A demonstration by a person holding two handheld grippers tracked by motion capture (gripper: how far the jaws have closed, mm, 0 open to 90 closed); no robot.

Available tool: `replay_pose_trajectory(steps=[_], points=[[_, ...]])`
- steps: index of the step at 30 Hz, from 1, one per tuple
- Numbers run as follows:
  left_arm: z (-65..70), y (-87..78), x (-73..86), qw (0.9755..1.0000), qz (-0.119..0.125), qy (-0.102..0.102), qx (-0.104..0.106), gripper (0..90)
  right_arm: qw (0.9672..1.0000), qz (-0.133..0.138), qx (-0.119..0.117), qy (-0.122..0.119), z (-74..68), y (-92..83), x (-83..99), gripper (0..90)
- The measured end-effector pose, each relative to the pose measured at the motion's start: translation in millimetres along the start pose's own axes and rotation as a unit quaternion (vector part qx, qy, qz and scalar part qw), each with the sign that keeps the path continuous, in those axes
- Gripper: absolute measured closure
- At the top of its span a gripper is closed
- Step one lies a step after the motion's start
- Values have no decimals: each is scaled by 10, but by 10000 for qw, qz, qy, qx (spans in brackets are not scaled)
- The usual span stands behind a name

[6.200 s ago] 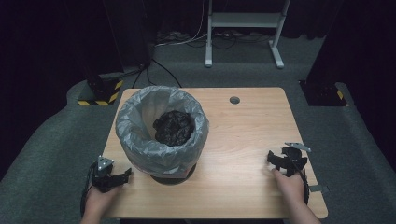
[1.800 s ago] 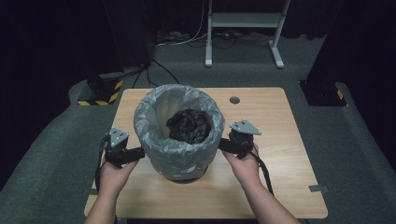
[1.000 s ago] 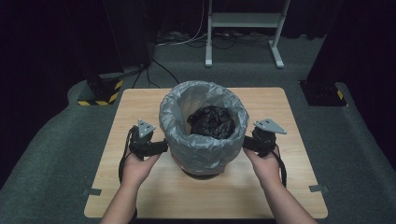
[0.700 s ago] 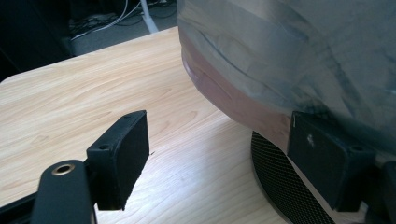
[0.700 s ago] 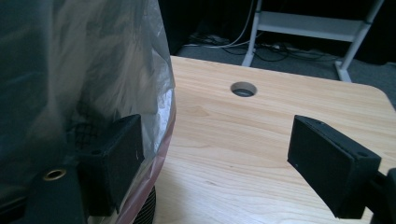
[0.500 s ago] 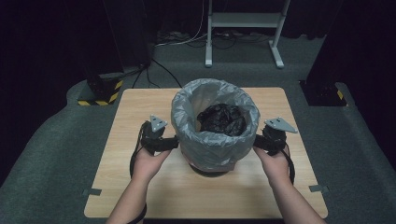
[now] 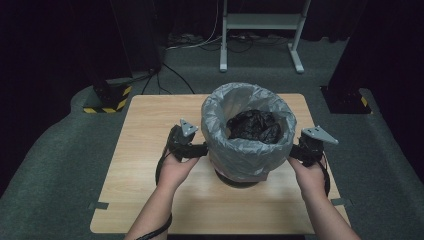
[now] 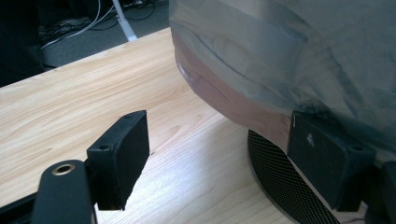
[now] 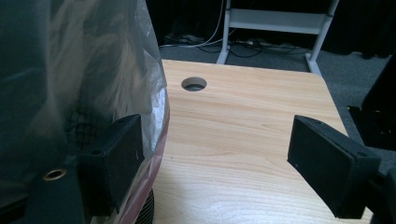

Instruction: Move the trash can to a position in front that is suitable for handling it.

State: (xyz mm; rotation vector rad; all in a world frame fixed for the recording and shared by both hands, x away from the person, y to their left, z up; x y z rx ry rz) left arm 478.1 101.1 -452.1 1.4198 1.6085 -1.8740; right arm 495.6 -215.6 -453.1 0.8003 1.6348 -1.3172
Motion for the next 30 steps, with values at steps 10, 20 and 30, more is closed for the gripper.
replay_pose_trajectory(steps=[10, 20, 30], points=[[107, 105, -93, 9999, -6, 53, 85, 211, 9999, 15, 107, 76, 147, -21, -1, 181], [198, 188, -162, 9998, 6, 66, 165, 212, 9996, 36, 215, 154, 288, -36, 2, 181], [243, 219, -165, 9998, 7, 86, 189, 213, 9995, 45, 245, 203, 345, -57, 40, 187]])
Point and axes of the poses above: each handheld gripper's, and its own axes: y roughly forward along the jaws, x roughly out of its underside, z roughly to its right, the point moved 9 cm from there along y, roughly forward along the jaws, and after that the axes turned 3 degrees about y, right-handed, at the moved point
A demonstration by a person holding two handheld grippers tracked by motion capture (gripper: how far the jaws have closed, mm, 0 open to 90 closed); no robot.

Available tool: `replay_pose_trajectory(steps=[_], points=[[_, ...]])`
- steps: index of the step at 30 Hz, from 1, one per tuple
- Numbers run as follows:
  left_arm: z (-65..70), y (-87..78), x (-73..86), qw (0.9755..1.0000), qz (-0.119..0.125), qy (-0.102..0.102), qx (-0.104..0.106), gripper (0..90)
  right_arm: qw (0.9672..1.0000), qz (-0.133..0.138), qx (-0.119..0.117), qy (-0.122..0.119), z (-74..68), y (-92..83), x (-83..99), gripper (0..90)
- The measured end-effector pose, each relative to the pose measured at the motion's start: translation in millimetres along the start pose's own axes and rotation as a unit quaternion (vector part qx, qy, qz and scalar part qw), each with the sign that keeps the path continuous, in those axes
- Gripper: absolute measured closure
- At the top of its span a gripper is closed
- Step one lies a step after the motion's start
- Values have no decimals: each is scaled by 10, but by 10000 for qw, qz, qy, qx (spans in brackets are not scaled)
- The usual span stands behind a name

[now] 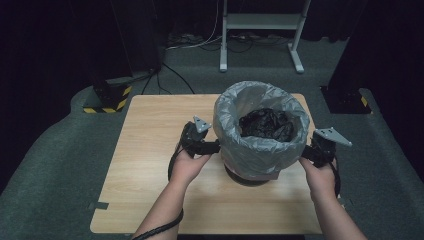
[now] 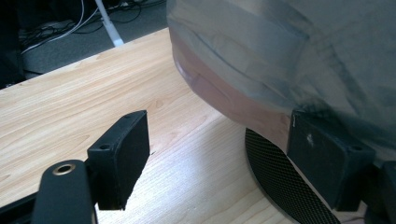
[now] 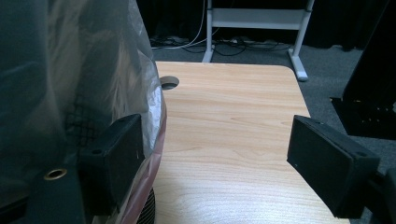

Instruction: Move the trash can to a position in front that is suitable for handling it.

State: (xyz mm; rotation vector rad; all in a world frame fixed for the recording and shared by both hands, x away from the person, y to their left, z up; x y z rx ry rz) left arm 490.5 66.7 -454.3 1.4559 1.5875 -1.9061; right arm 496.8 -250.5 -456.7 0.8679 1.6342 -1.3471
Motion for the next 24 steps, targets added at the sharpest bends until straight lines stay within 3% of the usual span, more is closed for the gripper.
replay_pose_trajectory(steps=[10, 17, 19, 24], points=[[-46, 36, 5, 10000, -33, -84, 6, 214, 9998, 1, 0, 176, -64, 44, -9, 279], [-85, -17, 75, 9999, -19, -135, 71, 162, 9997, 5, -46, 243, -38, -13, 7, 218], [-134, -88, 160, 9998, 11, -205, 74, 157, 9995, 3, -31, 316, 20, -70, 50, 218], [-323, -247, 488, 9994, -188, -298, -2, 152, 9994, -104, 8, 335, 129, -156, 198, 212]])
Point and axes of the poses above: each handheld gripper's, and its own axes: y roughly forward along the jaws, x roughly out of its underside, z roughly to its right, the point moved 9 cm from there along y, roughly forward along the jaws, and after that the axes turned 3 degrees about y, right-handed, at the moved point
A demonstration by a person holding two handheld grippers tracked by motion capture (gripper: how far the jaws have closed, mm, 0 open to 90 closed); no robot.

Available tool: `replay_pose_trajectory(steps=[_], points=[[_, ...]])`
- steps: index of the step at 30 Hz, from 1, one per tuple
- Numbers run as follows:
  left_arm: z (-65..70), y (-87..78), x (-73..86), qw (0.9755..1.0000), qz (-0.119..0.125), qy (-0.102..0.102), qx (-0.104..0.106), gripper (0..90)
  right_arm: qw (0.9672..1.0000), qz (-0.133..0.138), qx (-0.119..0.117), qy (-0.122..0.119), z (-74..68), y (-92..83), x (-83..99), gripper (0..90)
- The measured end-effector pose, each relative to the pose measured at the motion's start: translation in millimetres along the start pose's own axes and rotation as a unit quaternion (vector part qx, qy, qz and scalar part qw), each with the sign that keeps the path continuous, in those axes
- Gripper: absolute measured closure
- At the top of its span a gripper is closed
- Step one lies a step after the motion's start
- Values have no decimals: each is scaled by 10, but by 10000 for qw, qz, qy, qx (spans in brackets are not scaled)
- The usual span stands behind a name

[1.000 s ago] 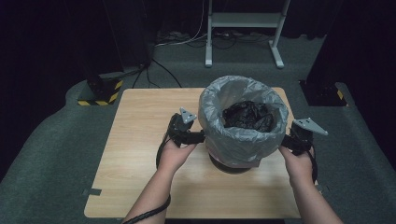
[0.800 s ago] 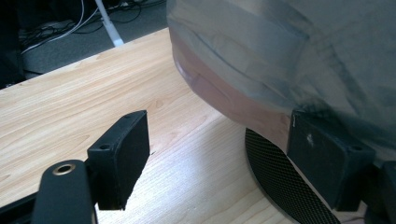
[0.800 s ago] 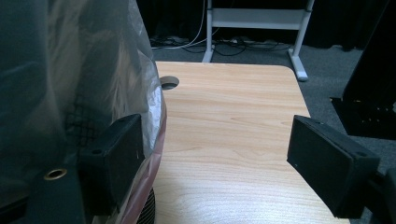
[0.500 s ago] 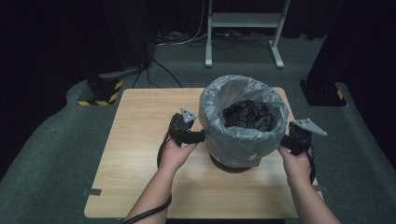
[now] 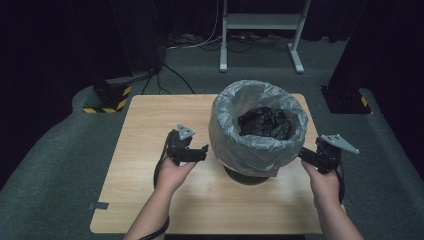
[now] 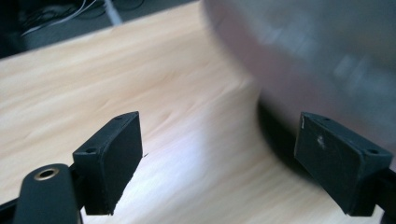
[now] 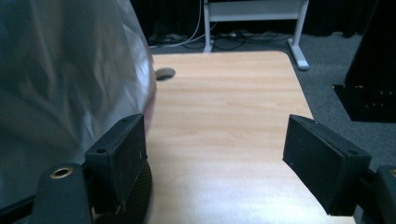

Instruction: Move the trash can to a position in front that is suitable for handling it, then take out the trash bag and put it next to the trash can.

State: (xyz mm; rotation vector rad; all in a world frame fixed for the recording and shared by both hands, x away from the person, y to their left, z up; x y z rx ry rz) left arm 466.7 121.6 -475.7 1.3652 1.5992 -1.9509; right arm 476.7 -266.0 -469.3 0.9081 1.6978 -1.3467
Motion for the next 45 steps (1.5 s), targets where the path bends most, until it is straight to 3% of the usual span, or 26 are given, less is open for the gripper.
replay_pose_trajectory(steps=[2, 8, 12, 15, 20, 25, 28, 32, 35, 38, 41, 45], points=[[-108, -64, 202, 9997, -146, -181, -10, 152, 10000, -26, 2, 14, 17, -11, 42, 212], [-338, -82, 779, 9976, -541, -402, -175, 152, 9993, -313, 15, -218, 94, 26, 374, 209], [-405, -34, 1046, 9959, -737, -517, -122, 151, 9960, -731, -37, -510, 110, 112, 663, 209], [-431, -48, 1114, 9956, -756, -542, -105, 151, 9943, -883, -152, -580, 72, 143, 764, 209], [-443, -93, 1094, 9960, -444, -760, 122, 150, 9948, -781, -367, -539, -48, 161, 735, 181], [-438, -137, 1021, 9971, -191, -715, 186, 149, 9950, -605, -388, -700, -87, 142, 670, 195], [-409, -196, 915, 9980, 58, -608, 168, 149, 9970, -406, -356, -561, -63, 90, 578, 208], [-317, -259, 715, 9972, 424, -559, 259, 150, 9979, -66, -383, -512, -48, -19, 431, 209], [-231, -305, 574, 9949, 712, -625, 342, 150, 9973, 274, -404, -542, -24, -196, 247, 210], [-148, -343, 465, 9947, 834, -480, 373, 150, 9968, 401, -471, -511, -25, -269, 179, 209], [-19, -406, 305, 9909, 1141, -489, 522, 150, 9937, 704, -519, -704, -53, -423, 36, 194], [91, -434, 233, 9895, 1261, -327, 627, 150, 9922, 893, -576, -650, -57, -506, -60, 187]])
Point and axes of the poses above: each handheld gripper's, and its own axes: y roughly forward along the jaws, x roughly out of its underside, z roughly to its right, the point moved 9 cm from there along y, roughly forward along the jaws, and after that the axes turned 3 degrees about y, right-handed, at the moved point
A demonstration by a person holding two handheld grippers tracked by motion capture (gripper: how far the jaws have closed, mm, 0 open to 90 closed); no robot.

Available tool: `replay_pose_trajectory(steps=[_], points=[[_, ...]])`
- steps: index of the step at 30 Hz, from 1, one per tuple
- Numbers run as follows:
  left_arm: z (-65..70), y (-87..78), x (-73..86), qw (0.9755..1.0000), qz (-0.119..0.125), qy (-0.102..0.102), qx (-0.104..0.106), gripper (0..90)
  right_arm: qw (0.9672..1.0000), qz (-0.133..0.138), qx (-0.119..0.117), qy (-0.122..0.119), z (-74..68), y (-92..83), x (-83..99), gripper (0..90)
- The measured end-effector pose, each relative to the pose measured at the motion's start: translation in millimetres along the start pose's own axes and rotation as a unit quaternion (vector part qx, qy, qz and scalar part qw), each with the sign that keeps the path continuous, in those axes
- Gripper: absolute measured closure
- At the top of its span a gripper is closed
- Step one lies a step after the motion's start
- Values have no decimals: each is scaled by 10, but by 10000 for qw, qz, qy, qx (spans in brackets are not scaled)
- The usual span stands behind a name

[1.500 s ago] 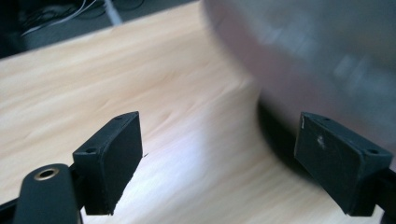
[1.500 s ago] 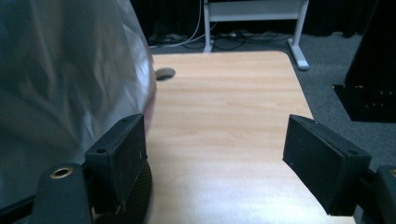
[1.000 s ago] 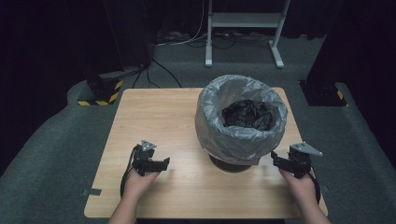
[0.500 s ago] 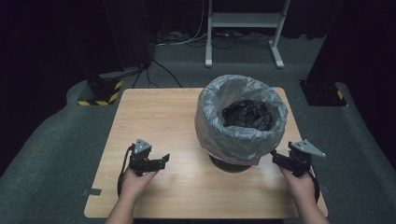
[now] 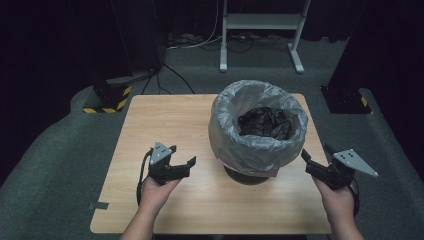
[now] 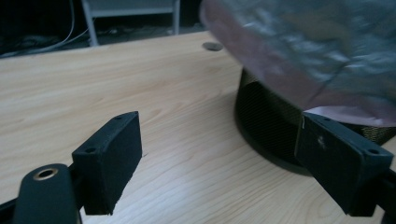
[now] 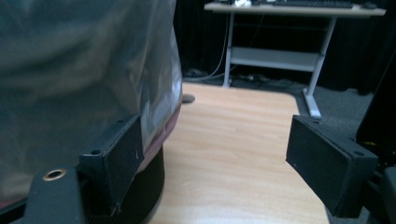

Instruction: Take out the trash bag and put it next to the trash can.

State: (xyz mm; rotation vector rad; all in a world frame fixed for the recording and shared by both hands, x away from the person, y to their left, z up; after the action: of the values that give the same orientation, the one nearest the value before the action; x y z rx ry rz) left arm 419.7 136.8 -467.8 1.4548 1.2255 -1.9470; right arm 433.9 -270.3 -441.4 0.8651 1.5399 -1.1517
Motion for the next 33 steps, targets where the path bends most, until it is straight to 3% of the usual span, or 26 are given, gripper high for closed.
replay_pose_trajectory(steps=[3, 5, 9, 12, 14, 17, 26, 29, 33], points=[[117, -25, -120, 9996, 250, -16, 143, 150, 9998, 192, -33, -22, 1, -53, -112, 183], [179, -61, -233, 9991, 397, 8, 129, 148, 9995, 319, -45, -35, -3, -98, -188, 183], [302, -146, -505, 9959, 844, -119, 290, 152, 9985, 538, -95, -32, -25, -198, -348, 183], [375, -152, -654, 9949, 974, -37, 249, 170, 9975, 686, -140, -76, -57, -272, -467, 182], [410, -150, -766, 9935, 1115, 40, 239, 173, 9962, 834, -239, -72, -106, -330, -585, 182], [433, -154, -917, 9901, 1379, -1, 253, 195, 9947, 983, -287, -125, -156, -365, -714, 185], [545, -65, -1415, 9830, 1806, -23, 318, 238, 9885, 1440, -469, 28, -293, -360, -1154, 272], [575, 14, -1519, 9838, 1778, -53, 215, 304, 9886, 1407, -527, 50, -378, -274, -1257, 328], [520, 154, -1547, 9879, 1543, -183, -17, 389, 9920, 1170, -472, -70, -521, -132, -1294, 420]])
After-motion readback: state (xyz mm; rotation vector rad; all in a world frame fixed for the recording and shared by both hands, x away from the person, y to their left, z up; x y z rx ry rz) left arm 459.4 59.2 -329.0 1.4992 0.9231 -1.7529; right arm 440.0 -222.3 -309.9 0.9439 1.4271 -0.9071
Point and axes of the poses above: each handheld gripper's, and its own axes: y roughly forward along the jaws, x roughly out of its underside, z roughly to its right, the point moved 9 cm from there along y, roughly forward along the jaws, and after that the axes turned 3 degrees about y, right-handed, at the moved point
